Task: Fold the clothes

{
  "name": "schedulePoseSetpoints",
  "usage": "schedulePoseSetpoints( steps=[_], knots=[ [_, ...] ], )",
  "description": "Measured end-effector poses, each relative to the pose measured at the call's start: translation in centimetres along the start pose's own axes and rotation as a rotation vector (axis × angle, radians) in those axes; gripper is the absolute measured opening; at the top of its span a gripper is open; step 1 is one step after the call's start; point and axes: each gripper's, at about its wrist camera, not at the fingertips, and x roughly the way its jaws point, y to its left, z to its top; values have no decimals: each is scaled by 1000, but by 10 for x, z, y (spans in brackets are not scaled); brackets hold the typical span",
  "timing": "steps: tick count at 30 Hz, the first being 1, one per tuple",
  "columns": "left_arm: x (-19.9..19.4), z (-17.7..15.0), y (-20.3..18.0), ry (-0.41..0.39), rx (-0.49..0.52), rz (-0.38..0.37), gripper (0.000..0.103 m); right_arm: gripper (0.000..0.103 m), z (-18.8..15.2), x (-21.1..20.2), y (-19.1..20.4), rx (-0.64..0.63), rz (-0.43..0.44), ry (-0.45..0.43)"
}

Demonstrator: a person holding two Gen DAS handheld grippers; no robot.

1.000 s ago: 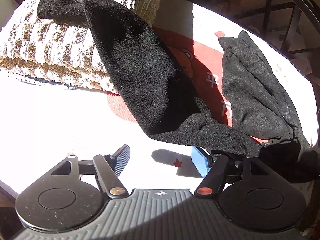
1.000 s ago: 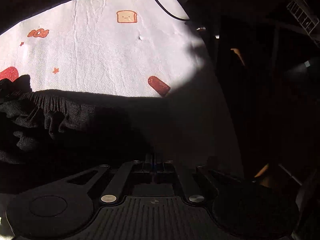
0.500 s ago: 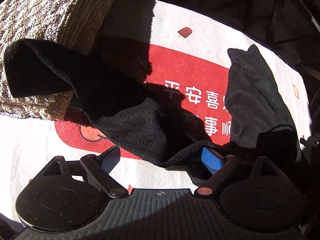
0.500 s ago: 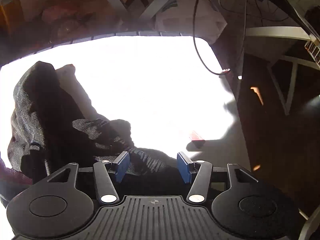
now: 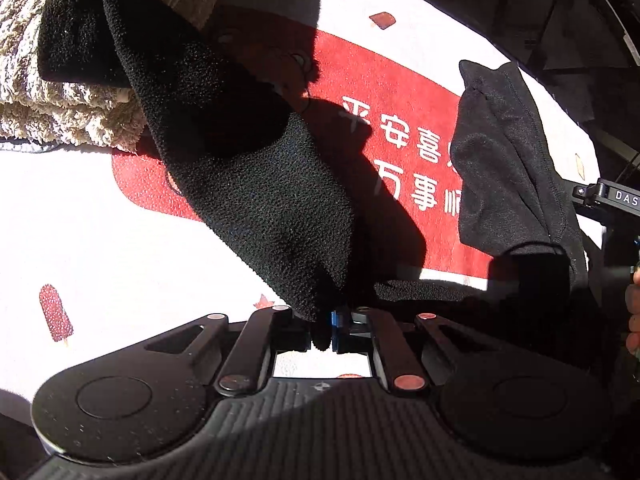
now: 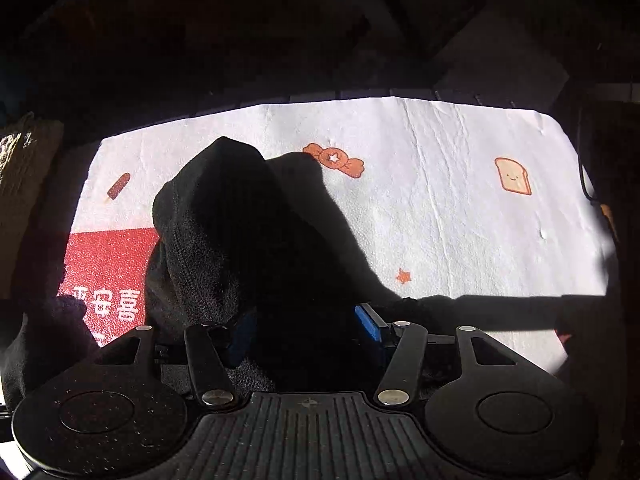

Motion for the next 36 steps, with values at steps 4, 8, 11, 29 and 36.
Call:
schedulePoseSetpoints(
  steps=[4,8,11,29,36],
  knots=[
    [-6,-15,14,57,-11,34,9,29,2,15,16,-31,61,32],
    [-24,-6,12,41,33,41,59,8,-16,20,26,-45,157,95],
    [-46,12,-8,-50,86,-15,69,5,-34,11,33,-72,234,118],
    [47,93,-169,-46,360,26,10,4,-99,-28,54,-339,353,172],
    [-20,59,-97,-146,212,38,8,50,-64,-45,18,-293,70,-20]
  ],
)
